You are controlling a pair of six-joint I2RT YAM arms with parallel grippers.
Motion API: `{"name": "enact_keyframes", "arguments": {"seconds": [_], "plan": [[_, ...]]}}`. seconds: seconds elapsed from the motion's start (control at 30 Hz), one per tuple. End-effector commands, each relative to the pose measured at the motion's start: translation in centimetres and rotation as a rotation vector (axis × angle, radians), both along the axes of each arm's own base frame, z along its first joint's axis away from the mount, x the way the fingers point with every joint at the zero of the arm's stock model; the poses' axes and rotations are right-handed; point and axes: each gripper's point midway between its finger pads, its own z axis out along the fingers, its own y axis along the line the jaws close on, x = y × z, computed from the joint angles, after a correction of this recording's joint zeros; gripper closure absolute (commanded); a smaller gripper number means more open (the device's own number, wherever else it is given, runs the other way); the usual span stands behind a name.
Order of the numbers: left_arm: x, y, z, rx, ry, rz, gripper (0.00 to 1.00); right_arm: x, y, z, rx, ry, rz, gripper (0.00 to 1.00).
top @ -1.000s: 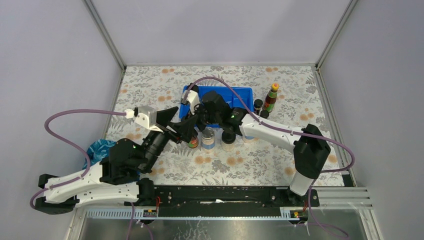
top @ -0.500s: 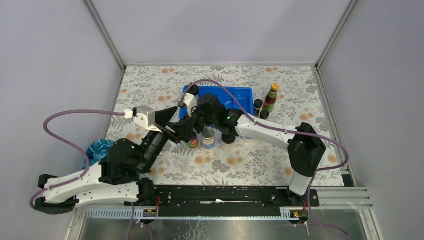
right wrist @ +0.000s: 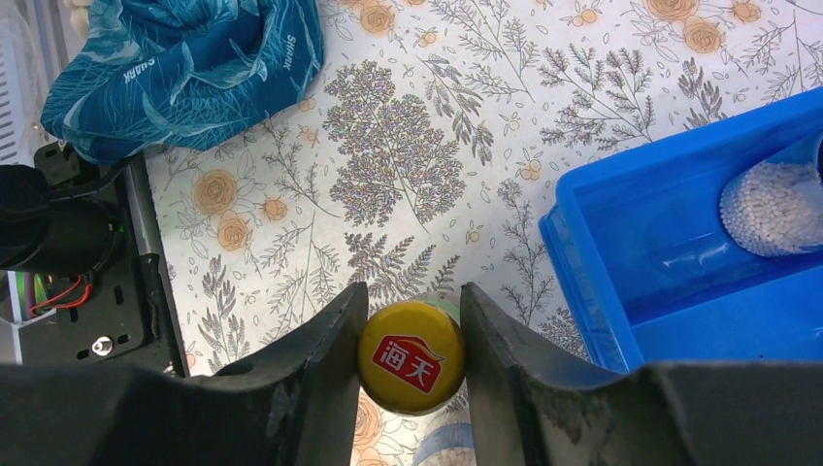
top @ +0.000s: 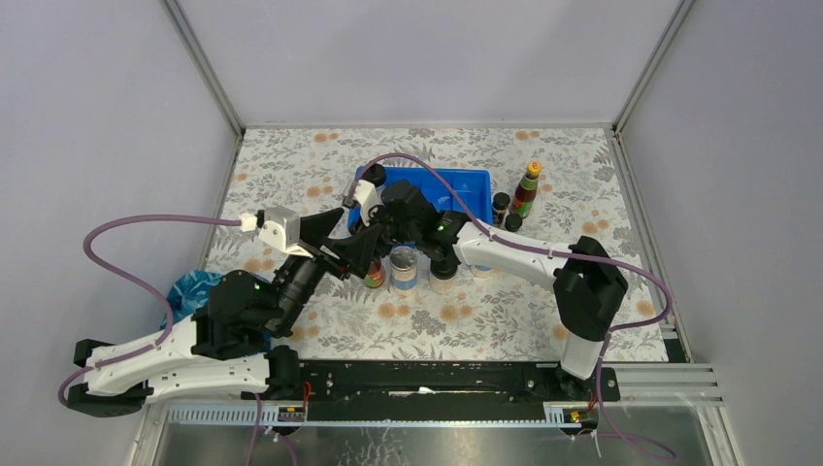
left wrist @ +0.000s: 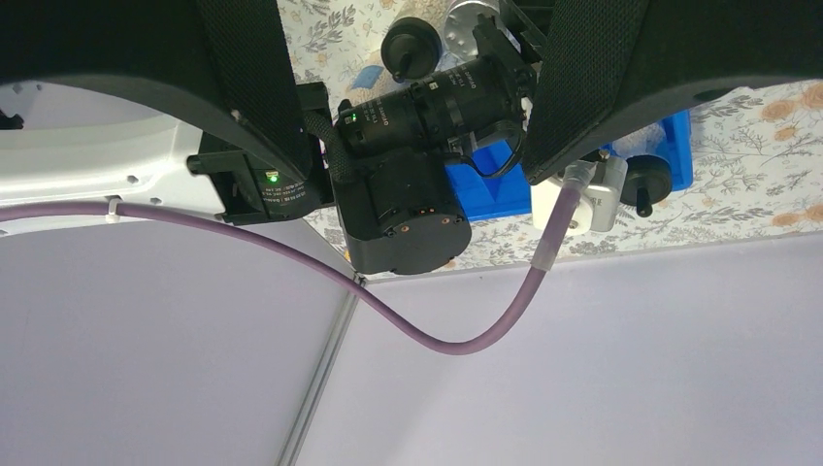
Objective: Organize the condiment bottles
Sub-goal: Pick up the bottle from the center of the board.
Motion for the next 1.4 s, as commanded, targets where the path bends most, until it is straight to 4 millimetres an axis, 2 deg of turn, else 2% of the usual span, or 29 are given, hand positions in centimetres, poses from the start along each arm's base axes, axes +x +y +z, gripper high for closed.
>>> {"name": "enact_keyframes", "arguments": {"seconds": [0.0,0.17,0.4,0.67,1.37], "plan": [[-0.2,-0.3,-0.5,0.036,-0.012,-0.013,0.16,-0.1,1.3,1.9,0.049,-0.028,0.028,0.58],[-0.2,-0.3,-0.5,0.038,-0.013,-0.013,0.16,-0.2,1.1,1.3,0.033,-0.026,0.022,0.68],[-0.1,-0.1,-0.4,0.038,-0.015,-0.007,0.15,0.2,0.6,0.2,0.009,-0.033,-0.001,1.00],[0.0,-0.3,-0.7,0.050,-0.015,-0.003,0.16,0.3,0.4,0.5,0.008,-0.047,-0.010,1.00],[0.2,-0.5,-1.0,0.063,-0.008,0.010,0.16,0.5,0.4,3.5,0.050,-0.093,-0.010,1.00]]}}
